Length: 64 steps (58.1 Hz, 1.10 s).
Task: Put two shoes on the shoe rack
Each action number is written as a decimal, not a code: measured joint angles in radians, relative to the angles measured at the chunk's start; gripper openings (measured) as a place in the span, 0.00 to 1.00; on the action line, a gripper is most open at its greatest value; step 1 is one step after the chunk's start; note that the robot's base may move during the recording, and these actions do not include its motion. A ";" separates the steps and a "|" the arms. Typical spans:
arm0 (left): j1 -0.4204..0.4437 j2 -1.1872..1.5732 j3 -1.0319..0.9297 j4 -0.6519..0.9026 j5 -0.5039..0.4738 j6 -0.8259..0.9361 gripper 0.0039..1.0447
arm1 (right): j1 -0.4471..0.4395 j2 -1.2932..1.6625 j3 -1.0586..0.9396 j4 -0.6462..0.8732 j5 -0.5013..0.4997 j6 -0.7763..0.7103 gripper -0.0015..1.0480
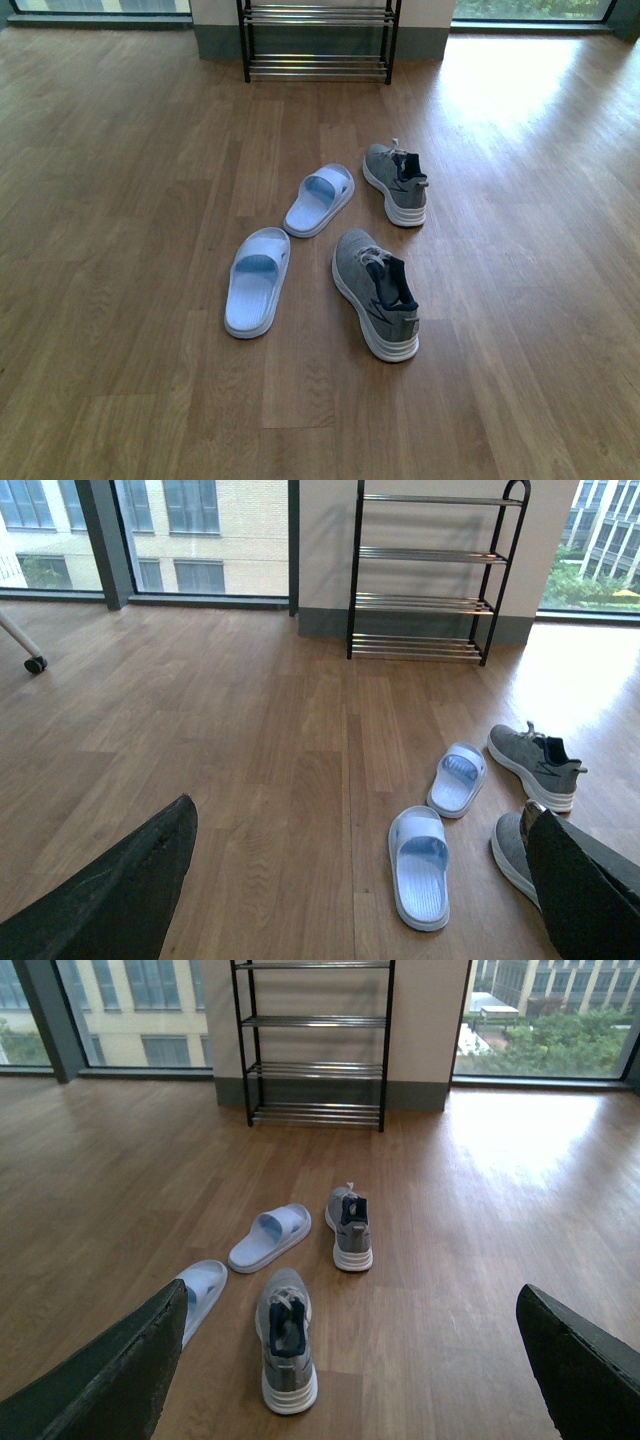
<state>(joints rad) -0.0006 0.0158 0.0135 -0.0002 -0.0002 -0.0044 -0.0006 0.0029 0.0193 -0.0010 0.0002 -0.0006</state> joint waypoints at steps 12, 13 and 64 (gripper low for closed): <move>0.000 0.000 0.000 0.000 0.000 0.000 0.91 | 0.000 0.000 0.000 0.000 0.000 0.000 0.91; 0.000 0.000 0.000 0.000 0.000 0.000 0.91 | 0.000 0.000 0.000 0.000 0.000 0.000 0.91; 0.000 0.000 0.000 0.000 0.000 0.000 0.91 | 0.000 0.000 0.000 0.000 0.000 0.000 0.91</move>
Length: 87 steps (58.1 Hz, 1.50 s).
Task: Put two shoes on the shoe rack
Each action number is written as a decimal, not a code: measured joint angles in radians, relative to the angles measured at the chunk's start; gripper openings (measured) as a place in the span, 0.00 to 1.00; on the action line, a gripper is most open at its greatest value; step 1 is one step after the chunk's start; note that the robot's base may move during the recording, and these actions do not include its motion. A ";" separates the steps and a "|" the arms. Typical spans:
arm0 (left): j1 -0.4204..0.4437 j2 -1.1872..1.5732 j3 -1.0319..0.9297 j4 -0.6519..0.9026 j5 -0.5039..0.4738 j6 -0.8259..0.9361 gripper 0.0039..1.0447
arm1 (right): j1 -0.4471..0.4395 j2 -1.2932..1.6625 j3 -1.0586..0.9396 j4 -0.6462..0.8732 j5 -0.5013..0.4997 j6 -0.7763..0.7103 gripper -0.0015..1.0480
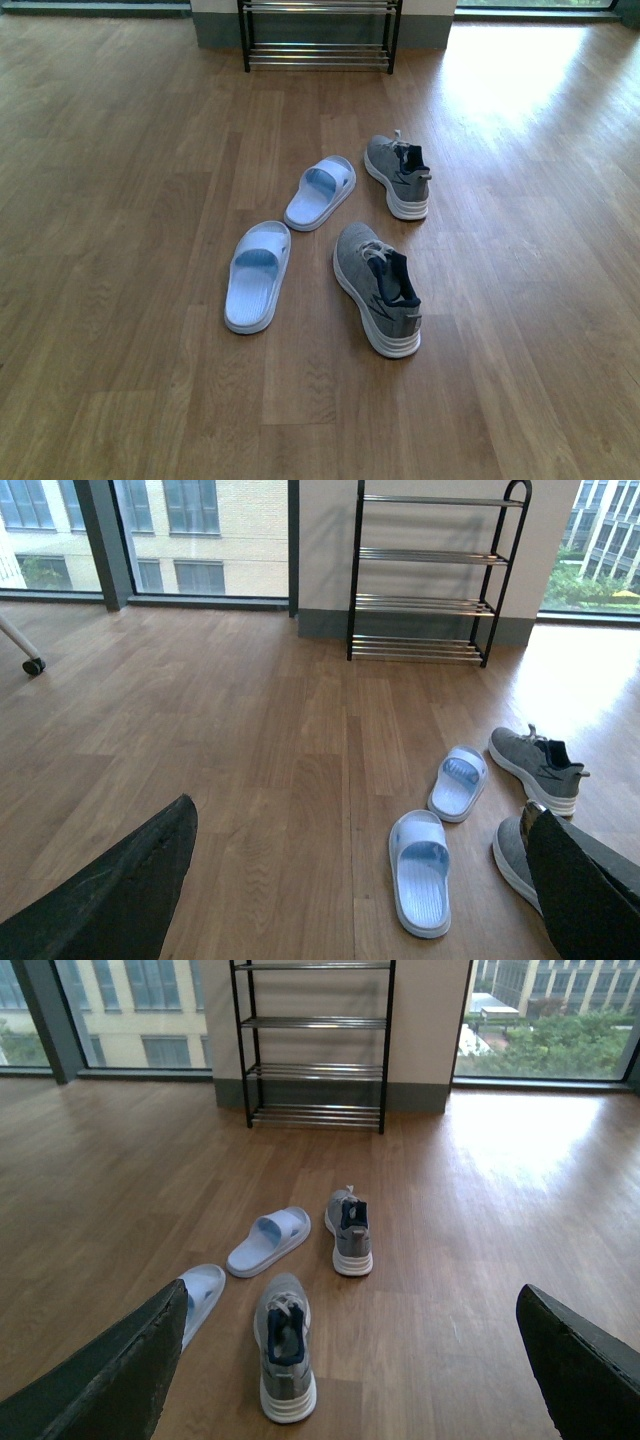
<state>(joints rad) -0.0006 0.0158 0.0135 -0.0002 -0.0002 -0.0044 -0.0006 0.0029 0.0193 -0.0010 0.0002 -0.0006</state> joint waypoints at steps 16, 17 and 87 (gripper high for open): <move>0.000 0.000 0.000 0.000 -0.002 0.000 0.91 | 0.000 0.000 0.000 0.000 -0.003 0.000 0.91; 0.000 0.000 0.000 0.000 -0.002 0.000 0.91 | 0.000 0.000 0.000 0.000 -0.003 0.000 0.91; -0.132 0.846 0.252 0.091 -0.237 -1.027 0.91 | 0.000 0.001 0.000 0.000 0.001 0.000 0.91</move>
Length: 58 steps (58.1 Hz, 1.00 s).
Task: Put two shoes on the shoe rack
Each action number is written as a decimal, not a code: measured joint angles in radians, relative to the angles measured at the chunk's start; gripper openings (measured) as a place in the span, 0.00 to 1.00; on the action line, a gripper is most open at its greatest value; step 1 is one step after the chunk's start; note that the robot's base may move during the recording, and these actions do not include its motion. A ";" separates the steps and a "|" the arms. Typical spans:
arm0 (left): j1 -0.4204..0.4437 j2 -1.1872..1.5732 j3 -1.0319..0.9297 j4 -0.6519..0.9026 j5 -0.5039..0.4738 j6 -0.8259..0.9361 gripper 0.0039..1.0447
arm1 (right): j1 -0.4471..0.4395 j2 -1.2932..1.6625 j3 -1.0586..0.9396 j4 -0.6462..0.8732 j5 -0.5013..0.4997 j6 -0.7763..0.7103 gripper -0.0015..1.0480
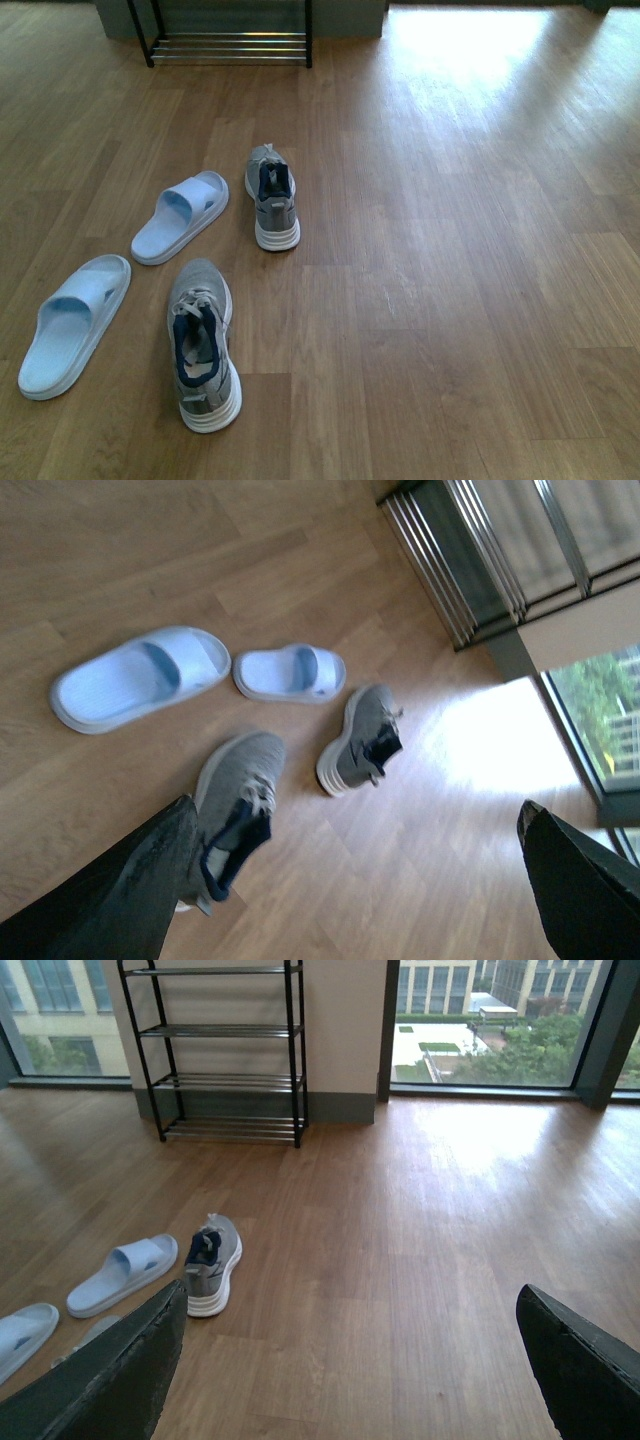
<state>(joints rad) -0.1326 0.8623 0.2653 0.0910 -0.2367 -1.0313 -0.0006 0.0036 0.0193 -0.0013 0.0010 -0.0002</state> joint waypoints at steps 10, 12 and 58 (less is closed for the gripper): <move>0.023 0.477 0.144 0.144 0.082 0.061 0.91 | 0.000 0.000 0.000 0.000 0.000 0.000 0.91; 0.024 0.576 0.172 0.150 0.079 0.080 0.91 | 0.000 0.000 0.000 0.000 0.000 0.000 0.91; 0.024 1.587 0.776 0.069 0.151 0.413 0.91 | 0.000 0.000 0.000 0.000 0.000 0.000 0.91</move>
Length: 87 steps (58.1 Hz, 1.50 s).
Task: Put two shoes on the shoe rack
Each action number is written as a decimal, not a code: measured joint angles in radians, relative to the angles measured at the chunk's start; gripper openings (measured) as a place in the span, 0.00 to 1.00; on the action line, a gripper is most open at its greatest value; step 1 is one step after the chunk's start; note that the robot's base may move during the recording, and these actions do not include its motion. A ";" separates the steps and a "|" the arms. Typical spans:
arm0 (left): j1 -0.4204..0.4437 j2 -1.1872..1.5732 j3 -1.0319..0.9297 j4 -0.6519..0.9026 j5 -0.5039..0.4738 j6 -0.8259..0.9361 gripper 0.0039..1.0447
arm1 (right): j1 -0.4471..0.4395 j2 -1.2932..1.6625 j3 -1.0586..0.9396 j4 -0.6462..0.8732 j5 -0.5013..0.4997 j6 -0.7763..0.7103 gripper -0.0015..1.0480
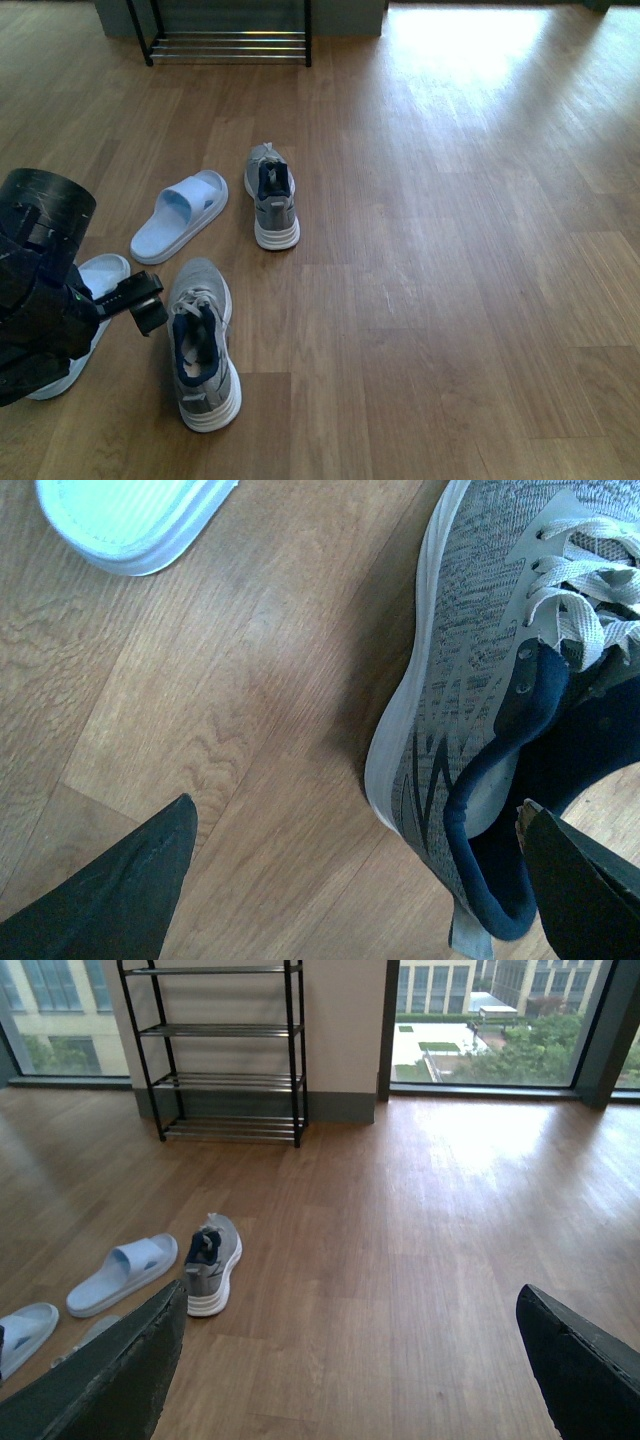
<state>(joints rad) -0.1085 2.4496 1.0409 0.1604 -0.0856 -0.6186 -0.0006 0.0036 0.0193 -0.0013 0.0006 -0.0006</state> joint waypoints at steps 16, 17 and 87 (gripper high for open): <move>-0.040 0.135 0.134 -0.011 0.043 0.097 0.91 | 0.000 0.000 0.000 0.000 0.000 0.000 0.91; -0.042 0.138 0.138 -0.012 0.042 0.100 0.91 | 0.000 0.000 0.000 0.000 0.000 0.000 0.91; -0.023 0.343 0.288 0.122 -0.067 0.301 0.01 | 0.000 0.000 0.000 0.000 0.000 0.000 0.91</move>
<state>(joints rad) -0.1318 2.7926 1.3293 0.2825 -0.1524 -0.3176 -0.0006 0.0036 0.0193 -0.0013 0.0006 -0.0002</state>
